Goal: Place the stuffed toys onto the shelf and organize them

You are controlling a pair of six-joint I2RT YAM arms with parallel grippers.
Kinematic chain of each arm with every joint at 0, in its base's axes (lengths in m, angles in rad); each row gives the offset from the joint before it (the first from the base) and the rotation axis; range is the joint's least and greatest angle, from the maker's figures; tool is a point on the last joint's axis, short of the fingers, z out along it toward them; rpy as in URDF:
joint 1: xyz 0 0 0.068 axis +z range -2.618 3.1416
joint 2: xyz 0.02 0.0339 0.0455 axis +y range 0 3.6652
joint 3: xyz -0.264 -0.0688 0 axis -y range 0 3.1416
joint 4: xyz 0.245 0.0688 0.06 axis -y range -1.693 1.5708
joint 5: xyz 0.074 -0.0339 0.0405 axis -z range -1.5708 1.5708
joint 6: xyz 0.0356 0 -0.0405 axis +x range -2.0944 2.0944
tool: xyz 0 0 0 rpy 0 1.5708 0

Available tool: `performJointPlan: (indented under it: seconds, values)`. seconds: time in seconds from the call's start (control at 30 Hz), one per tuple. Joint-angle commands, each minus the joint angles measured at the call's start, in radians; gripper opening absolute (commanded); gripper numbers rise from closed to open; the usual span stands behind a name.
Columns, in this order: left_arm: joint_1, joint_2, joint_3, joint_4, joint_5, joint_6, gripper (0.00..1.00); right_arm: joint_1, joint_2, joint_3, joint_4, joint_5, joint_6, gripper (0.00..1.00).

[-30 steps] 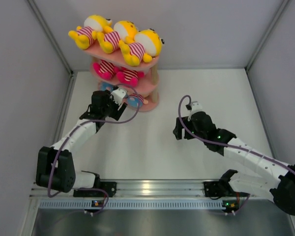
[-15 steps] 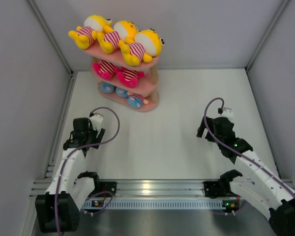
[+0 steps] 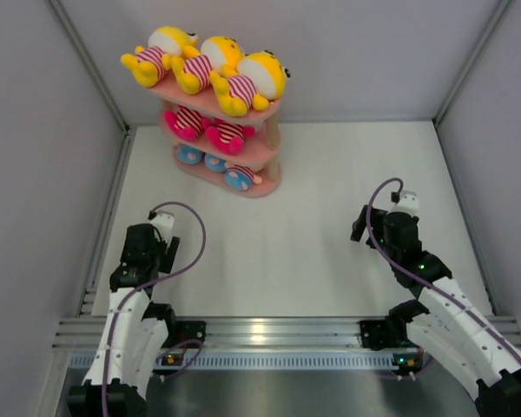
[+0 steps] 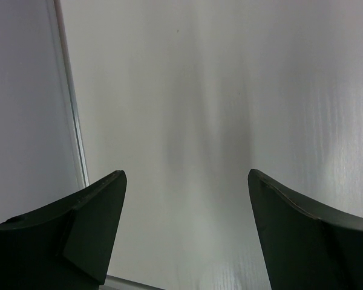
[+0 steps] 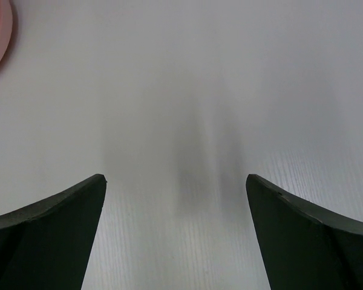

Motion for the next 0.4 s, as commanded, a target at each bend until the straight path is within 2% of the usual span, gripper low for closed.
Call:
performJointPlan:
  seconds: [0.0, 0.2, 0.37]
  values:
    - [0.005, -0.029, 0.031, 0.006, -0.029, -0.035, 0.87, -0.011, 0.018, -0.005, 0.093, -0.036, -0.010, 0.99]
    - [0.025, -0.020, 0.033, 0.006, -0.037, -0.038, 0.88, -0.011, 0.104, 0.001, 0.145, -0.057, -0.004, 0.99]
    - [0.033, -0.025, 0.028, 0.006, -0.032, -0.035, 0.88, -0.011, 0.155, 0.007, 0.286, -0.105, -0.004, 1.00]
